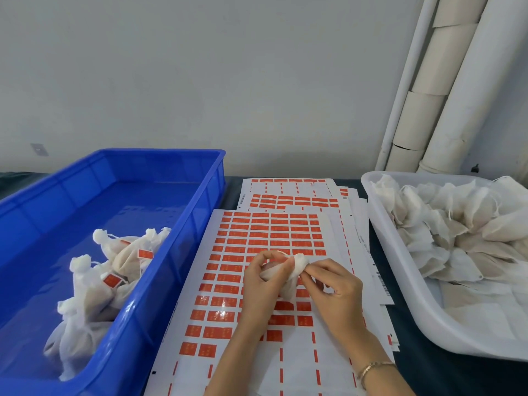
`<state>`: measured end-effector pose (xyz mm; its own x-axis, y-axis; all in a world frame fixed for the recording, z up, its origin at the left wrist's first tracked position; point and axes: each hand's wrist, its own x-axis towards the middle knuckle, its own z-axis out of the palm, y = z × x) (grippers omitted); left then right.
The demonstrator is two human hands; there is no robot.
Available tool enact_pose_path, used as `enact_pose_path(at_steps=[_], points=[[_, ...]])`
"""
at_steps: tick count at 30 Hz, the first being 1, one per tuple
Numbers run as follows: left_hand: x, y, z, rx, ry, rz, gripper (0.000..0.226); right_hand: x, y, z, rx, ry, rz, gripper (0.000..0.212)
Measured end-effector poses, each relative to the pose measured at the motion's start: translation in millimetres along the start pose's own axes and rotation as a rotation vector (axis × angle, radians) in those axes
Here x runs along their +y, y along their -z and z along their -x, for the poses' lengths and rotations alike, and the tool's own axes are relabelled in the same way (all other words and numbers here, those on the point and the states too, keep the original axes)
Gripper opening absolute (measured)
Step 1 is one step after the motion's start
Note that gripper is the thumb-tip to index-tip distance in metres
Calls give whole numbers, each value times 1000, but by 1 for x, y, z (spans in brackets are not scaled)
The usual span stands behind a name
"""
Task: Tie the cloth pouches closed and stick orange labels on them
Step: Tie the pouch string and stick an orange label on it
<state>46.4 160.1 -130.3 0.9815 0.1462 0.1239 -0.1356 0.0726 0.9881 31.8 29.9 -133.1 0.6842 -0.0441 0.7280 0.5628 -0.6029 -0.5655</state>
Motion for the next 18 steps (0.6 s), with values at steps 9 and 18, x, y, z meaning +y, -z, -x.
enact_pose_path(at_steps=[9,18], points=[[1,1,1,-35,-57,-28,3,2,0,0,12,14,8,22],[6,-2,3,-111,-83,-97,12,4,0,0,47,-47,0,20]])
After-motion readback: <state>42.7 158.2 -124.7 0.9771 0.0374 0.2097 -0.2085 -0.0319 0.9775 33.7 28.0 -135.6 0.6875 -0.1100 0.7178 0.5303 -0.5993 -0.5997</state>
